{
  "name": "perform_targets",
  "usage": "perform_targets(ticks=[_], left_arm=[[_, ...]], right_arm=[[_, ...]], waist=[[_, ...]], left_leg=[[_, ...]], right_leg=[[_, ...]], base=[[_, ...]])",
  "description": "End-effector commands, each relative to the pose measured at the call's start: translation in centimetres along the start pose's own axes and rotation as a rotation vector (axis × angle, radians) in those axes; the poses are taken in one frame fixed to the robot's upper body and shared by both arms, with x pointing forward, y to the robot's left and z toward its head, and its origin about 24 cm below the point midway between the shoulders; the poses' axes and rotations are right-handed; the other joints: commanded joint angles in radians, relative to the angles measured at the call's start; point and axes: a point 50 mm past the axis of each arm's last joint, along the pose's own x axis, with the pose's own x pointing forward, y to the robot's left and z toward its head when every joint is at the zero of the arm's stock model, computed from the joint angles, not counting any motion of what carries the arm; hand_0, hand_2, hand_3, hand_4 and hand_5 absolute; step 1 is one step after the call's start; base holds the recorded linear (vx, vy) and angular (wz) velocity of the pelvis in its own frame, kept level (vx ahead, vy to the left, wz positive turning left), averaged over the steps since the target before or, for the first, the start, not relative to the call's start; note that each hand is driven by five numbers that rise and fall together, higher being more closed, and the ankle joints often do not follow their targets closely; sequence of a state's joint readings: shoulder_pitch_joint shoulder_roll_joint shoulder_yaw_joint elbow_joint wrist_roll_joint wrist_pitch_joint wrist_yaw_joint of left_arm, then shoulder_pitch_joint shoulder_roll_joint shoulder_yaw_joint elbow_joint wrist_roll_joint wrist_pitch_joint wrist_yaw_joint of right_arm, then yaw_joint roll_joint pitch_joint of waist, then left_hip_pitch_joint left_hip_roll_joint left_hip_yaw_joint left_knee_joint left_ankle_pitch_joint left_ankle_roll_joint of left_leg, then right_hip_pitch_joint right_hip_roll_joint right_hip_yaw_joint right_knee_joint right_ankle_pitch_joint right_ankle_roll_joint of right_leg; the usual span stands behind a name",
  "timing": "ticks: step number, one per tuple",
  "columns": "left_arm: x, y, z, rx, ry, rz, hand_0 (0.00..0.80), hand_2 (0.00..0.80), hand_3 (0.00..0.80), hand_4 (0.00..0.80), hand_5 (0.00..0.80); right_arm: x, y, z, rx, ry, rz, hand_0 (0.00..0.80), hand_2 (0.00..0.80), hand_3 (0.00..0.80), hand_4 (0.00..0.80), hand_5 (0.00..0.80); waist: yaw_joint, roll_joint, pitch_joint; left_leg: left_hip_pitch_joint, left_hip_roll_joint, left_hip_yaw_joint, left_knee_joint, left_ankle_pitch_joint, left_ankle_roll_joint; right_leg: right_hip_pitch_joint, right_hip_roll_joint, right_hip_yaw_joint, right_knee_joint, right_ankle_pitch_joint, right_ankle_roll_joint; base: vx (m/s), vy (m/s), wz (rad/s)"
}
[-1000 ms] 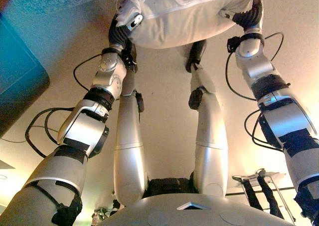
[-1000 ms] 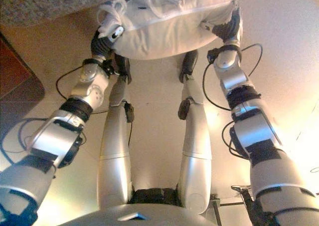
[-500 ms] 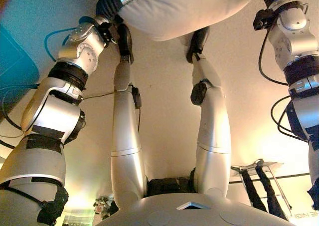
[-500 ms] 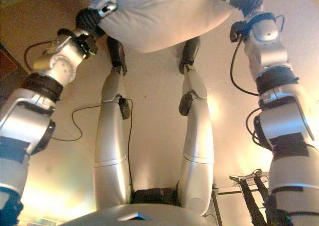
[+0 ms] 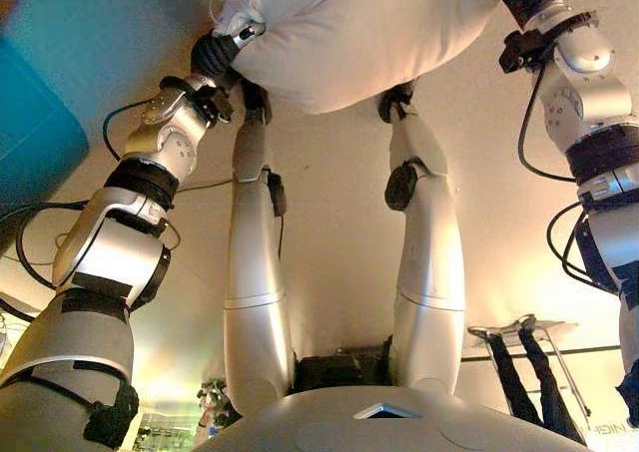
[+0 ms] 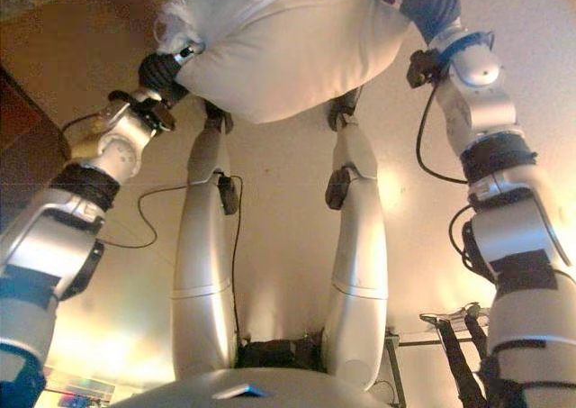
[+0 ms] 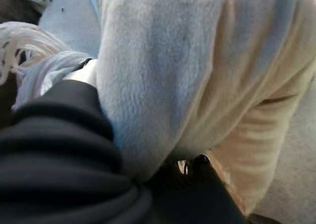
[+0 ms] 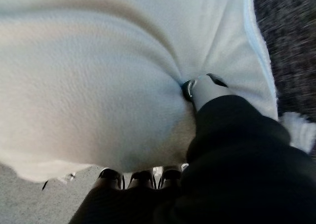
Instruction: Pick up the cushion and take it to the sofa
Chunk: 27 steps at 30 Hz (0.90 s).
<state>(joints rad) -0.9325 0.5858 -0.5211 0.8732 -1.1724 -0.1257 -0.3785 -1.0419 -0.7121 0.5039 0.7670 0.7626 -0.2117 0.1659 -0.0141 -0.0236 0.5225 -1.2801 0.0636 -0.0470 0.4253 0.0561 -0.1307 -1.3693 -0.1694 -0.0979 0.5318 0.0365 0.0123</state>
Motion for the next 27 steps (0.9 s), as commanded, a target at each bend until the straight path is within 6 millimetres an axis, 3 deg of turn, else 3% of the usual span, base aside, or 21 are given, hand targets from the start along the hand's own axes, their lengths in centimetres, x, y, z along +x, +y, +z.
perform_targets(ticks=[1, 3, 6, 8, 12, 15, 20, 25, 27], left_arm=[[0.1, -4.4, -1.6, -0.102, -0.115, -0.218, 0.8, 0.8, 0.8, 0.8, 0.8], [-1.2, -4.4, -4.0, -0.12, -0.098, -0.198, 0.8, 0.8, 0.8, 0.8, 0.8], [-2.7, -4.5, -6.0, -0.164, -0.091, -0.189, 0.8, 0.8, 0.8, 0.8, 0.8], [-4.5, -4.6, -7.6, -0.174, -0.088, -0.185, 0.8, 0.8, 0.8, 0.8, 0.8], [-7.2, -4.7, -8.6, -0.205, -0.145, -0.149, 0.8, 0.8, 0.8, 0.8, 0.8], [-9.0, -5.1, -7.9, -0.191, -0.25, -0.061, 0.8, 0.8, 0.8, 0.8, 0.8], [-11.8, -5.7, -5.7, -0.061, -0.397, 0.054, 0.8, 0.8, 0.8, 0.8, 0.8], [-13.3, -7.7, -4.8, -0.03, -0.47, -0.006, 0.8, 0.8, 0.8, 0.8, 0.8], [-13.8, -8.3, -4.1, -0.003, -0.526, -0.016, 0.8, 0.8, 0.8, 0.8, 0.8]], right_arm=[[-0.5, 3.2, 1.5, -0.002, -0.151, 0.156, 0.8, 0.8, 0.8, 0.8, 0.8], [-2.2, 3.5, -0.7, -0.002, -0.118, 0.157, 0.8, 0.8, 0.8, 0.8, 0.8], [-4.0, 3.8, -2.3, 0.048, -0.118, 0.155, 0.8, 0.8, 0.8, 0.8, 0.8], [-6.3, 4.5, -3.7, 0.086, -0.135, 0.139, 0.8, 0.8, 0.8, 0.8, 0.8], [-9.5, 5.5, -4.7, 0.134, -0.178, 0.091, 0.8, 0.8, 0.8, 0.8, 0.8], [-11.9, 5.9, -4.6, 0.153, -0.227, 0.05, 0.8, 0.8, 0.8, 0.8, 0.8], [-14.5, 7.3, -3.6, 0.155, -0.318, 0.032, 0.8, 0.8, 0.8, 0.8, 0.8], [-16.0, 8.8, -2.4, 0.181, -0.395, -0.002, 0.8, 0.8, 0.8, 0.8, 0.8], [-16.2, 8.9, -1.5, 0.187, -0.435, -0.001, 0.8, 0.8, 0.8, 0.8, 0.8]], waist=[[-0.02, 0.033, -0.002], [-0.021, 0.035, -0.002], [-0.017, 0.034, -0.002], [-0.016, 0.032, -0.002], [-0.018, 0.031, -0.002], [-0.014, 0.036, -0.005], [0.003, 0.032, -0.132], [0.01, 0.017, -0.279], [0.024, 0.014, -0.339]], left_leg=[[0.069, -0.025, -0.015, 0.002, -0.032, 0.006], [0.148, -0.023, -0.007, -0.008, -0.026, 0.011], [0.257, -0.028, 0.013, -0.024, -0.025, 0.021], [0.392, -0.038, 0.041, -0.055, -0.032, 0.037], [0.598, -0.065, 0.073, -0.092, -0.06, 0.065], [0.759, -0.08, 0.081, -0.124, -0.083, 0.085], [0.919, -0.099, 0.063, -0.189, -0.099, 0.11], [1.118, -0.092, 0.018, -0.31, -0.096, 0.125], [1.19, -0.086, 0.015, -0.351, -0.101, 0.126]], right_leg=[[0.147, 0.037, 0.017, -0.132, 0.032, 0.097], [0.221, 0.038, 0.022, -0.135, 0.034, 0.095], [0.324, 0.03, 0.012, -0.147, 0.035, 0.099], [0.449, 0.02, -0.007, -0.172, 0.033, 0.107], [0.648, 0.01, -0.024, -0.209, 0.017, 0.113], [0.81, -0.005, -0.024, -0.23, -0.006, 0.118], [0.984, -0.01, -0.004, -0.286, -0.031, 0.116], [1.2, 0.041, 0.052, -0.38, -0.057, 0.094], [1.276, 0.051, 0.03, -0.405, -0.072, 0.088]], base=[[-0.001, 0.046, -0.02], [0.001, 0.045, -0.01], [-0.001, 0.012, 0.0], [0.0, 0.0, 0.0], [0.053, 0.023, 0.06], [0.158, 0.05, 0.14], [0.207, -0.027, 0.28], [0.296, -0.132, 0.32], [0.246, -0.098, 0.29]])
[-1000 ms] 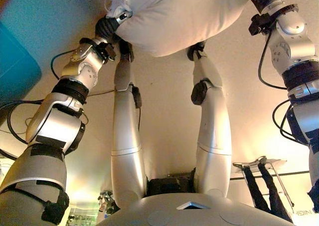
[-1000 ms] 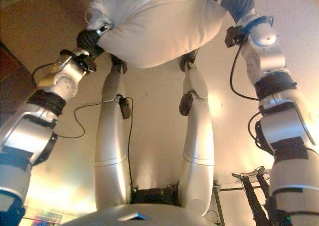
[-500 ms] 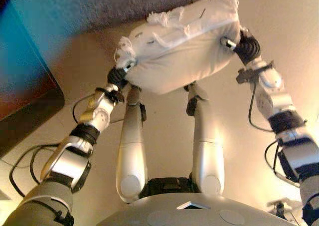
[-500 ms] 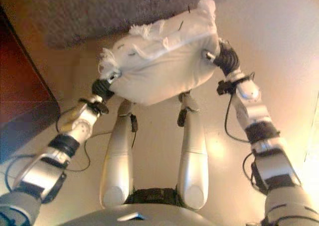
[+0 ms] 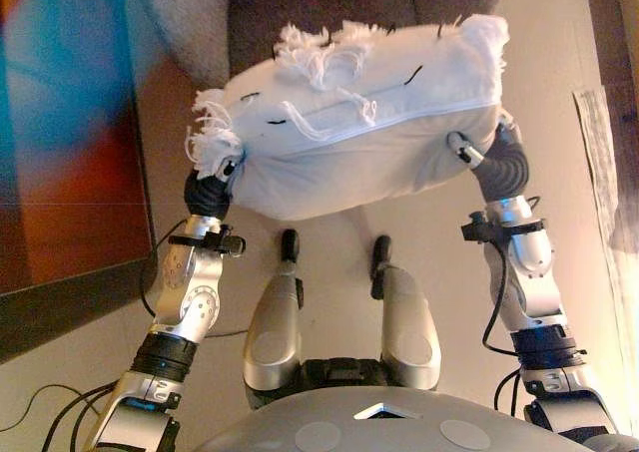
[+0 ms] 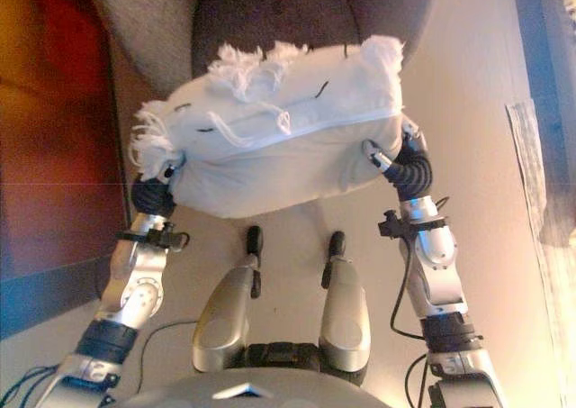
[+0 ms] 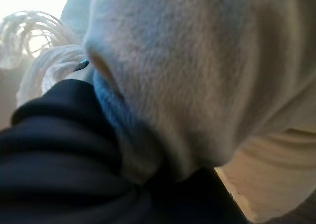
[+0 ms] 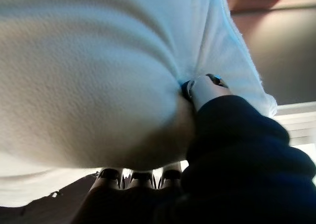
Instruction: Pick up the cushion and take it to the sofa
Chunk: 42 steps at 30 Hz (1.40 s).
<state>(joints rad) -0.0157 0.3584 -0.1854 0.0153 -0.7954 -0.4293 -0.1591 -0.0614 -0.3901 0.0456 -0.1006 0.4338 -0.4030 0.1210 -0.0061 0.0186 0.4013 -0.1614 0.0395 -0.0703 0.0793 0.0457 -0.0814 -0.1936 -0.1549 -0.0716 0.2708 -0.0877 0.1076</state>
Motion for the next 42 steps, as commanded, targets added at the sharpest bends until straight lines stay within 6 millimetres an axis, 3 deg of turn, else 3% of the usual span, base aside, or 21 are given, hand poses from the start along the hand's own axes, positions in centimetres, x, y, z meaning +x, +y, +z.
perform_targets(ticks=[1, 8, 17, 20, 21, 23, 24, 26, 28, 32, 36, 39, 41, 42], left_arm=[[0.7, -3.8, 3.5, 0.038, -0.267, -0.181, 0.8, 0.8, 0.8, 0.8, 0.8], [1.1, -4.2, 5.9, 0.025, -0.361, -0.15, 0.8, 0.8, 0.8, 0.8, 0.8], [1.6, -5.4, 7.0, 0.009, -0.403, -0.205, 0.8, 0.8, 0.8, 0.8, 0.8], [1.5, -5.2, 7.2, 0.019, -0.412, -0.188, 0.8, 0.8, 0.8, 0.8, 0.8], [1.3, -5.0, 7.4, 0.03, -0.423, -0.175, 0.8, 0.8, 0.8, 0.8, 0.8], [1.1, -4.8, 7.5, 0.036, -0.438, -0.165, 0.8, 0.8, 0.8, 0.8, 0.8], [0.9, -4.7, 7.7, 0.036, -0.453, -0.156, 0.8, 0.8, 0.8, 0.8, 0.8], [0.8, -4.6, 7.7, 0.037, -0.463, -0.148, 0.8, 0.8, 0.8, 0.8, 0.8], [0.8, -4.4, 7.8, 0.019, -0.461, -0.143, 0.8, 0.8, 0.8, 0.8, 0.8], [1.1, -4.6, 7.9, 0.013, -0.473, -0.152, 0.8, 0.8, 0.8, 0.8, 0.8], [0.7, -4.4, 7.4, 0.004, -0.459, -0.107, 0.8, 0.8, 0.8, 0.8, 0.8], [0.2, -4.0, 7.1, -0.004, -0.455, -0.076, 0.8, 0.8, 0.8, 0.8, 0.8], [0.0, -3.9, 7.1, -0.003, -0.454, -0.071, 0.8, 0.8, 0.8, 0.8, 0.8], [-0.1, -3.8, 7.2, 0.0, -0.457, -0.07, 0.8, 0.8, 0.8, 0.8, 0.8]], right_arm=[[0.5, 2.5, 3.6, 0.03, -0.235, 0.111, 0.8, 0.8, 0.8, 0.8, 0.8], [1.2, 2.9, 6.9, -0.008, -0.384, 0.158, 0.8, 0.8, 0.8, 0.8, 0.8], [1.7, 3.7, 8.2, -0.007, -0.433, 0.202, 0.8, 0.8, 0.8, 0.8, 0.8], [1.9, 3.7, 8.2, 0.003, -0.428, 0.217, 0.8, 0.8, 0.8, 0.8, 0.8], [1.8, 3.8, 8.2, 0.015, -0.43, 0.234, 0.8, 0.8, 0.8, 0.8, 0.8], [1.7, 3.9, 8.3, 0.02, -0.438, 0.248, 0.8, 0.8, 0.8, 0.8, 0.8], [1.6, 4.2, 8.2, 0.024, -0.447, 0.262, 0.8, 0.8, 0.8, 0.8, 0.8], [1.6, 4.5, 8.2, 0.025, -0.45, 0.275, 0.8, 0.8, 0.8, 0.8, 0.8], [1.8, 4.7, 8.1, 0.025, -0.441, 0.276, 0.8, 0.8, 0.8, 0.8, 0.8], [2.6, 5.3, 8.2, 0.014, -0.443, 0.28, 0.8, 0.8, 0.8, 0.8, 0.8], [2.5, 5.4, 7.7, 0.033, -0.421, 0.282, 0.8, 0.8, 0.8, 0.8, 0.8], [1.9, 5.7, 7.6, 0.044, -0.409, 0.303, 0.8, 0.8, 0.8, 0.8, 0.8], [1.8, 5.8, 7.6, 0.048, -0.403, 0.315, 0.8, 0.8, 0.8, 0.8, 0.8], [1.8, 5.8, 7.6, 0.054, -0.404, 0.318, 0.8, 0.8, 0.8, 0.8, 0.8]], waist=[[0.021, -0.03, -0.234], [0.041, -0.047, -0.331], [0.045, -0.058, -0.356], [0.042, -0.072, -0.349], [0.043, -0.085, -0.329], [0.045, -0.097, -0.304], [0.051, -0.111, -0.275], [0.052, -0.117, -0.254], [0.055, -0.113, -0.237], [0.098, -0.053, -0.221], [0.15, -0.022, -0.233], [0.17, -0.011, -0.242], [0.179, -0.007, -0.242], [0.193, -0.004, -0.241]], left_leg=[[0.098, -0.06, 0.038, -0.019, -0.092, 0.075], [0.219, -0.043, 0.041, -0.086, -0.093, 0.069], [0.261, -0.022, 0.045, -0.089, -0.106, 0.062], [0.251, -0.028, 0.049, -0.009, -0.137, 0.059], [0.23, -0.032, 0.059, 0.101, -0.177, 0.053], [0.178, -0.03, 0.065, 0.228, -0.174, 0.046], [0.121, -0.041, 0.062, 0.357, -0.155, 0.051], [0.058, -0.056, 0.069, 0.477, -0.16, 0.063], [0.02, -0.05, 0.104, 0.496, -0.152, 0.068], [-0.024, -0.023, 0.091, 0.217, 0.0, 0.032], [-0.049, 0.011, 0.074, -0.049, 0.139, 0.005], [-0.064, 0.043, 0.069, -0.112, 0.203, -0.014], [-0.077, 0.064, 0.046, -0.125, 0.22, -0.025], [-0.092, 0.085, 0.007, -0.127, 0.225, -0.033]], right_leg=[[0.13, 0.038, -0.007, -0.158, 0.05, -0.009], [0.261, 0.053, -0.034, -0.26, 0.075, -0.019], [0.304, 0.075, -0.036, -0.272, 0.06, -0.036], [0.3, 0.076, -0.029, -0.259, 0.057, -0.047], [0.304, 0.073, -0.027, -0.241, 0.046, -0.059], [0.296, 0.073, -0.025, -0.222, 0.044, -0.073], [0.288, 0.068, -0.021, -0.203, 0.048, -0.088], [0.279, 0.065, -0.016, -0.18, 0.049, -0.099], [0.28, 0.07, -0.013, -0.159, 0.04, -0.099], [0.344, 0.134, 0.023, -0.144, -0.043, -0.093], [0.468, 0.162, 0.079, -0.163, -0.113, -0.088], [0.514, 0.164, 0.11, -0.144, -0.166, -0.094], [0.523, 0.16, 0.119, -0.116, -0.203, -0.095], [0.533, 0.152, 0.127, -0.089, -0.23, -0.09]], base=[[0.203, -0.074, 0.13], [0.089, -0.071, 0.08], [0.009, -0.075, -0.02], [0.009, -0.099, -0.05], [0.007, -0.141, -0.08], [-0.042, -0.131, -0.21], [-0.076, -0.107, -0.22], [-0.043, -0.085, -0.21], [0.037, -0.021, -0.19], [0.233, 0.063, -0.05], [0.51, 0.103, -0.22], [0.558, 0.135, 0.11], [0.552, 0.166, 0.22], [0.644, 0.207, 0.16]])
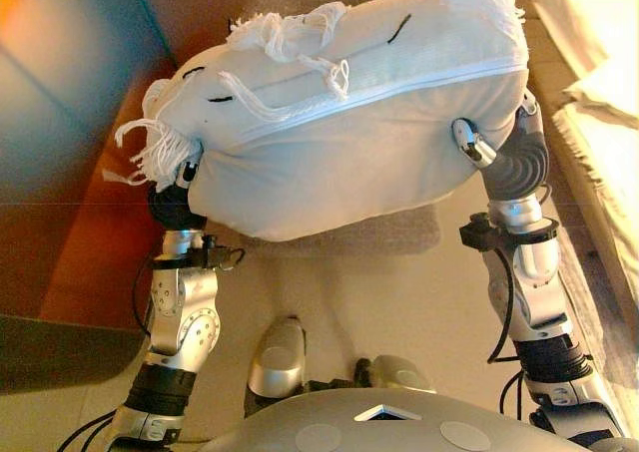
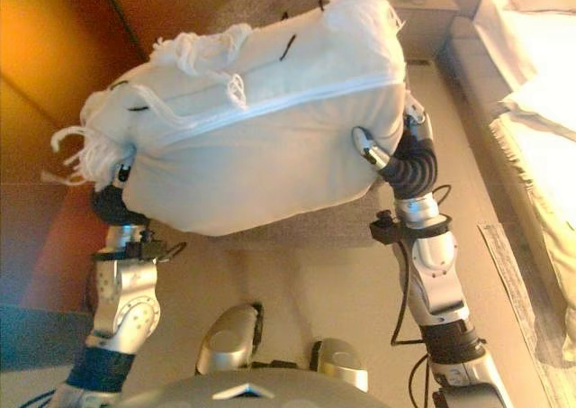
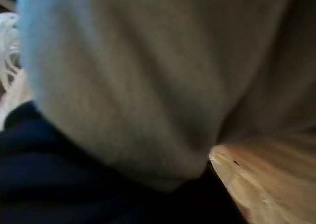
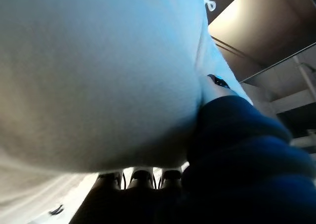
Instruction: Pick up the cushion and take it to the sofa
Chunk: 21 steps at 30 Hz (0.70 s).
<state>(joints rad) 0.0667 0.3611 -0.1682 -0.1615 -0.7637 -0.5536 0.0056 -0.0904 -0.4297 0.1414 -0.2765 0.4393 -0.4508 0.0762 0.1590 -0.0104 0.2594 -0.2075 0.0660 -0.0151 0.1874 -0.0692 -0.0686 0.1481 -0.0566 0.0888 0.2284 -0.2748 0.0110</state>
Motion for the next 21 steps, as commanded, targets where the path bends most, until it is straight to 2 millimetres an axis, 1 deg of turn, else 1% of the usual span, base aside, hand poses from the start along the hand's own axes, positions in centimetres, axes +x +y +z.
perform_targets(ticks=[1, 2, 3, 4, 5, 6, 7, 8, 9, 10, 11, 12, 13, 14, 16, 17, 18, 20, 21], left_arm=[[1.4, -3.0, 3.7, -0.032, -0.261, -0.166, 0.8, 0.8, 0.8, 0.8, 0.8], [1.3, -3.0, 3.8, -0.029, -0.268, -0.164, 0.8, 0.8, 0.8, 0.8, 0.8], [1.3, -3.0, 3.9, -0.025, -0.275, -0.161, 0.8, 0.8, 0.8, 0.8, 0.8], [1.4, -3.0, 4.0, -0.019, -0.279, -0.158, 0.8, 0.8, 0.8, 0.8, 0.8], [1.6, -2.9, 4.2, -0.009, -0.272, -0.143, 0.8, 0.8, 0.8, 0.8, 0.8], [1.7, -2.8, 4.1, -0.006, -0.258, -0.13, 0.8, 0.8, 0.8, 0.8, 0.8], [1.8, -2.7, 4.1, -0.005, -0.246, -0.121, 0.8, 0.8, 0.8, 0.8, 0.8], [1.9, -2.5, 4.0, 0.007, -0.218, -0.119, 0.8, 0.8, 0.8, 0.8, 0.8], [1.9, -2.6, 4.0, 0.024, -0.213, -0.136, 0.8, 0.8, 0.8, 0.8, 0.8], [1.9, -2.7, 4.1, 0.04, -0.21, -0.15, 0.8, 0.8, 0.8, 0.8, 0.8], [1.8, -2.9, 4.1, 0.046, -0.199, -0.164, 0.8, 0.8, 0.8, 0.8, 0.8], [1.9, -2.8, 4.0, 0.045, -0.192, -0.162, 0.8, 0.8, 0.8, 0.8, 0.8], [1.9, -2.8, 3.9, 0.047, -0.188, -0.161, 0.8, 0.8, 0.8, 0.8, 0.8], [2.1, -2.7, 4.1, 0.052, -0.193, -0.164, 0.8, 0.8, 0.8, 0.8, 0.8], [2.5, -2.6, 4.2, 0.058, -0.198, -0.177, 0.8, 0.8, 0.8, 0.8, 0.8], [2.7, -2.7, 4.2, 0.057, -0.197, -0.188, 0.8, 0.8, 0.8, 0.8, 0.8], [2.8, -2.8, 4.1, 0.056, -0.195, -0.196, 0.8, 0.8, 0.8, 0.8, 0.8], [2.8, -3.3, 3.8, 0.059, -0.185, -0.216, 0.8, 0.8, 0.8, 0.8, 0.8], [2.8, -3.5, 3.6, 0.059, -0.181, -0.226, 0.8, 0.8, 0.8, 0.8, 0.8]], right_arm=[[1.7, 2.8, 3.6, 0.029, -0.211, 0.201, 0.8, 0.8, 0.8, 0.8, 0.8], [1.8, 2.9, 3.7, 0.033, -0.215, 0.204, 0.8, 0.8, 0.8, 0.8, 0.8], [1.9, 2.9, 3.7, 0.038, -0.218, 0.207, 0.8, 0.8, 0.8, 0.8, 0.8], [1.9, 2.8, 3.8, 0.043, -0.22, 0.21, 0.8, 0.8, 0.8, 0.8, 0.8], [1.7, 2.8, 3.6, 0.052, -0.216, 0.212, 0.8, 0.8, 0.8, 0.8, 0.8], [1.6, 2.8, 3.5, 0.06, -0.207, 0.208, 0.8, 0.8, 0.8, 0.8, 0.8], [1.4, 2.8, 3.4, 0.068, -0.197, 0.202, 0.8, 0.8, 0.8, 0.8, 0.8], [1.0, 2.5, 3.2, 0.07, -0.172, 0.173, 0.8, 0.8, 0.8, 0.8, 0.8], [0.7, 2.3, 3.3, 0.07, -0.169, 0.155, 0.8, 0.8, 0.8, 0.8, 0.8], [0.6, 2.2, 3.3, 0.073, -0.168, 0.141, 0.8, 0.8, 0.8, 0.8, 0.8], [0.2, 2.2, 3.3, 0.078, -0.168, 0.116, 0.8, 0.8, 0.8, 0.8, 0.8], [0.1, 2.4, 3.2, 0.082, -0.167, 0.111, 0.8, 0.8, 0.8, 0.8, 0.8], [0.0, 2.5, 3.1, 0.084, -0.164, 0.108, 0.8, 0.8, 0.8, 0.8, 0.8], [-0.1, 2.6, 3.2, 0.083, -0.165, 0.106, 0.8, 0.8, 0.8, 0.8, 0.8], [0.2, 2.8, 3.2, 0.08, -0.169, 0.101, 0.8, 0.8, 0.8, 0.8, 0.8], [0.5, 2.7, 3.1, 0.079, -0.173, 0.091, 0.8, 0.8, 0.8, 0.8, 0.8], [0.6, 2.7, 2.9, 0.076, -0.175, 0.084, 0.8, 0.8, 0.8, 0.8, 0.8], [0.7, 2.6, 2.7, 0.066, -0.176, 0.062, 0.8, 0.8, 0.8, 0.8, 0.8], [0.9, 2.6, 2.7, 0.063, -0.176, 0.055, 0.8, 0.8, 0.8, 0.8, 0.8]], waist=[[0.036, 0.025, -0.095], [0.046, 0.029, -0.091], [0.049, 0.026, -0.088], [0.049, 0.022, -0.087], [0.049, 0.022, -0.095], [0.049, 0.015, -0.101], [0.053, 0.015, -0.111], [0.056, -0.017, -0.137], [0.064, -0.028, -0.155], [0.068, -0.033, -0.166], [0.051, -0.027, -0.171], [0.034, -0.023, -0.169], [0.023, -0.023, -0.164], [0.012, -0.03, -0.158], [0.0, -0.042, -0.148], [-0.011, -0.035, -0.14], [-0.022, -0.032, -0.131], [-0.049, -0.025, -0.114], [-0.061, -0.028, -0.11]], left_leg=[[-0.054, 0.072, -0.073, -0.23, 0.341, -0.053], [-0.069, 0.094, -0.095, -0.226, 0.346, -0.062], [-0.073, 0.103, -0.094, -0.226, 0.331, -0.063], [-0.07, 0.106, -0.08, -0.219, 0.309, -0.059], [-0.074, 0.104, -0.065, -0.185, 0.302, -0.058], [-0.08, 0.092, -0.06, -0.158, 0.291, -0.051], [-0.09, 0.086, -0.055, -0.128, 0.28, -0.039], [-0.098, 0.044, -0.021, -0.08, 0.241, -0.005], [-0.102, 0.03, -0.007, -0.07, 0.226, 0.013], [-0.101, 0.02, -0.001, -0.066, 0.218, 0.025], [-0.068, 0.002, 0.011, -0.058, 0.188, 0.049], [-0.039, -0.007, 0.016, -0.062, 0.17, 0.061], [-0.021, -0.016, 0.019, -0.068, 0.164, 0.068], [-0.008, -0.03, 0.032, -0.076, 0.166, 0.071], [0.021, -0.051, 0.057, -0.087, 0.157, 0.07], [0.059, -0.052, 0.063, -0.104, 0.148, 0.067], [0.09, -0.056, 0.058, -0.117, 0.141, 0.064], [0.16, -0.057, 0.033, -0.147, 0.119, 0.058], [0.182, -0.061, 0.022, -0.155, 0.107, 0.057]], right_leg=[[0.196, 0.042, -0.031, -0.024, -0.062, 0.012], [0.206, 0.029, -0.026, -0.005, -0.077, 0.019], [0.213, 0.006, -0.031, 0.015, -0.086, 0.032], [0.219, -0.021, -0.039, 0.035, -0.089, 0.049], [0.234, -0.053, -0.051, 0.064, -0.078, 0.075], [0.244, -0.074, -0.057, 0.082, -0.056, 0.094], [0.251, -0.083, -0.056, 0.087, -0.024, 0.109], [0.278, -0.123, -0.085, 0.122, 0.073, 0.147], [0.28, -0.141, -0.092, 0.155, 0.152, 0.163], [0.273, -0.154, -0.095, 0.191, 0.201, 0.171], [0.203, -0.158, -0.091, 0.298, 0.288, 0.168], [0.134, -0.145, -0.087, 0.344, 0.294, 0.156], [0.096, -0.126, -0.092, 0.343, 0.285, 0.148], [0.07, -0.102, -0.116, 0.295, 0.267, 0.142], [0.024, -0.103, -0.181, 0.188, 0.249, 0.135], [-0.042, -0.102, -0.215, 0.127, 0.243, 0.126], [-0.082, -0.098, -0.234, 0.085, 0.238, 0.118], [-0.147, -0.09, -0.249, -0.01, 0.251, 0.102], [-0.159, -0.093, -0.242, -0.057, 0.276, 0.104]], base=[[0.729, 0.256, -0.11], [0.667, 0.254, -0.41], [0.659, 0.28, -0.54], [0.635, 0.308, -0.68], [0.605, 0.31, -0.84], [0.495, 0.279, -0.87], [0.567, 0.276, -0.71], [0.543, 0.265, -0.34], [0.561, 0.257, -0.19], [0.52, 0.271, -0.08], [0.512, 0.273, 0.01], [0.526, 0.272, 0.1], [0.395, 0.168, 0.3], [0.356, 0.108, 0.24], [0.318, 0.033, 0.09], [0.3, -0.018, -0.13], [0.279, -0.045, -0.21], [0.268, -0.088, 0.1], [0.264, -0.105, 0.5]])
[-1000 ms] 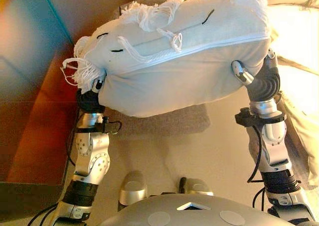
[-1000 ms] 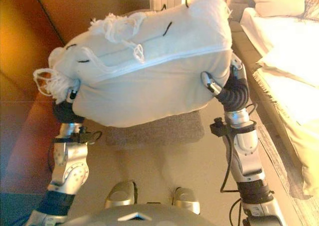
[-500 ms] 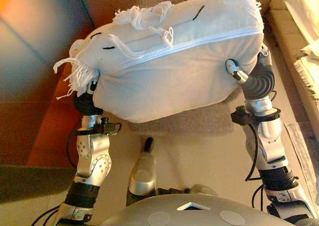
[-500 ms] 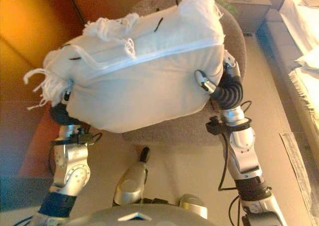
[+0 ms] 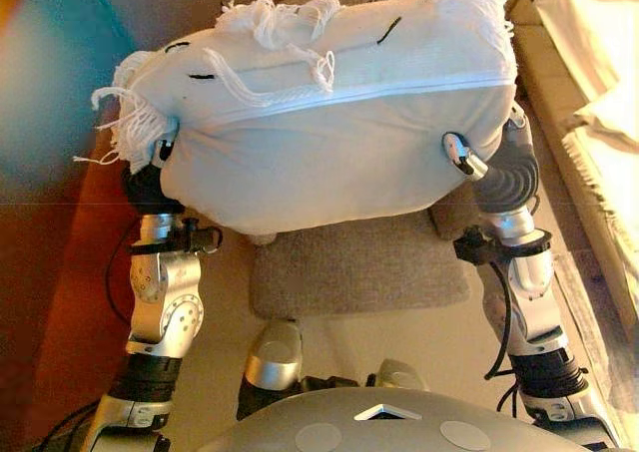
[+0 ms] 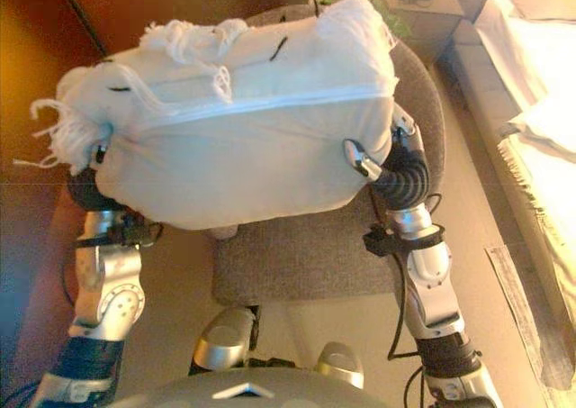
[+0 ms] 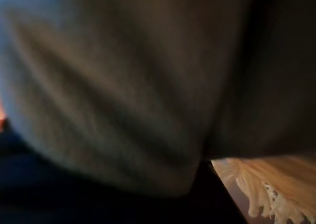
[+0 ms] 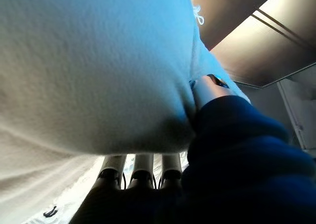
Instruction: Pick up the cushion and take it to the sofa
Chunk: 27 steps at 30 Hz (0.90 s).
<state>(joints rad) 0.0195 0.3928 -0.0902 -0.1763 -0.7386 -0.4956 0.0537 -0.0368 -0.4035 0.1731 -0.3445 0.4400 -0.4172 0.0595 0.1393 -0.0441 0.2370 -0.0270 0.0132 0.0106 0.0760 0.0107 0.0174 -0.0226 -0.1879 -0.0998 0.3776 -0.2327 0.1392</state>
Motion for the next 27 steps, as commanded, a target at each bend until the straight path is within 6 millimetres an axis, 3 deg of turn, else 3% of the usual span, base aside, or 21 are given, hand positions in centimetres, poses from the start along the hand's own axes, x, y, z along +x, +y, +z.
perform_targets(ticks=[1, 4, 7, 11, 17, 19, 21, 27], left_arm=[[1.0, -4.3, 2.2, -0.017, -0.15, -0.25, 0.8, 0.8, 0.8, 0.8, 0.8], [0.9, -4.5, 1.8, -0.025, -0.13, -0.257, 0.8, 0.8, 0.8, 0.8, 0.8], [0.7, -4.6, 1.2, -0.026, -0.096, -0.243, 0.8, 0.8, 0.8, 0.8, 0.8], [-0.1, -3.9, 0.8, -0.026, -0.058, -0.199, 0.8, 0.8, 0.8, 0.8, 0.8], [-1.2, -3.0, -0.5, -0.034, 0.019, -0.121, 0.8, 0.8, 0.8, 0.8, 0.8], [-1.4, -3.0, -1.4, -0.027, 0.068, -0.128, 0.8, 0.8, 0.8, 0.8, 0.8], [-1.2, -3.2, -2.7, -0.007, 0.126, -0.147, 0.8, 0.8, 0.8, 0.8, 0.8], [-1.1, -2.9, -6.4, 0.061, 0.304, -0.064, 0.8, 0.8, 0.8, 0.8, 0.8]], right_arm=[[1.6, 1.4, 2.5, 0.004, -0.197, 0.061, 0.8, 0.8, 0.8, 0.8, 0.8], [1.8, 1.2, 2.3, -0.003, -0.183, 0.053, 0.8, 0.8, 0.8, 0.8, 0.8], [1.8, 1.0, 2.0, 0.003, -0.15, 0.057, 0.8, 0.8, 0.8, 0.8, 0.8], [1.2, 1.0, 1.4, 0.014, -0.085, 0.059, 0.8, 0.8, 0.8, 0.8, 0.8], [-0.4, 0.4, -0.7, 0.033, 0.07, 0.006, 0.8, 0.8, 0.8, 0.8, 0.8], [-0.8, -0.1, -1.7, -0.003, 0.126, -0.053, 0.8, 0.8, 0.8, 0.8, 0.8], [-1.1, -0.7, -3.0, -0.004, 0.193, -0.117, 0.8, 0.8, 0.8, 0.8, 0.8], [-2.3, -0.8, -7.1, 0.069, 0.414, -0.225, 0.8, 0.8, 0.8, 0.8, 0.8]], waist=[[-0.05, 0.004, -0.087], [-0.069, 0.003, -0.099], [-0.075, -0.001, -0.127], [-0.075, -0.004, -0.152], [-0.079, -0.015, -0.131], [-0.083, -0.013, -0.112], [-0.093, -0.007, -0.096], [-0.113, 0.01, -0.11]], left_leg=[[0.018, -0.009, -0.01, -0.05, 0.016, -0.03], [0.063, -0.006, -0.033, -0.073, -0.014, -0.029], [0.091, -0.009, -0.061, -0.08, -0.041, -0.031], [0.09, -0.006, -0.065, -0.06, -0.052, -0.04], [0.04, 0.008, -0.022, 0.083, -0.078, -0.072], [0.019, 0.013, 0.028, 0.099, -0.07, -0.08], [0.014, 0.021, 0.077, 0.068, -0.068, -0.08], [0.098, 0.025, 0.075, -0.078, -0.035, -0.072]], right_leg=[[0.009, 0.038, -0.046, -0.238, 0.246, -0.02], [0.014, 0.042, -0.011, -0.285, 0.264, -0.01], [0.052, 0.053, 0.014, -0.348, 0.261, -0.018], [0.083, 0.062, 0.028, -0.383, 0.265, -0.035], [0.112, 0.058, -0.006, -0.388, 0.249, -0.06], [0.115, 0.053, -0.033, -0.389, 0.248, -0.064], [0.109, 0.047, -0.057, -0.392, 0.247, -0.06], [0.125, 0.055, -0.05, -0.456, 0.278, -0.044]], base=[[0.234, -0.089, 0.57], [0.227, -0.085, 0.56], [0.255, -0.114, 0.28], [0.158, -0.095, 0.05], [0.098, -0.08, 0.12], [-0.013, -0.034, 0.34], [-0.036, 0.0, 0.63], [0.098, 0.057, 0.3]])
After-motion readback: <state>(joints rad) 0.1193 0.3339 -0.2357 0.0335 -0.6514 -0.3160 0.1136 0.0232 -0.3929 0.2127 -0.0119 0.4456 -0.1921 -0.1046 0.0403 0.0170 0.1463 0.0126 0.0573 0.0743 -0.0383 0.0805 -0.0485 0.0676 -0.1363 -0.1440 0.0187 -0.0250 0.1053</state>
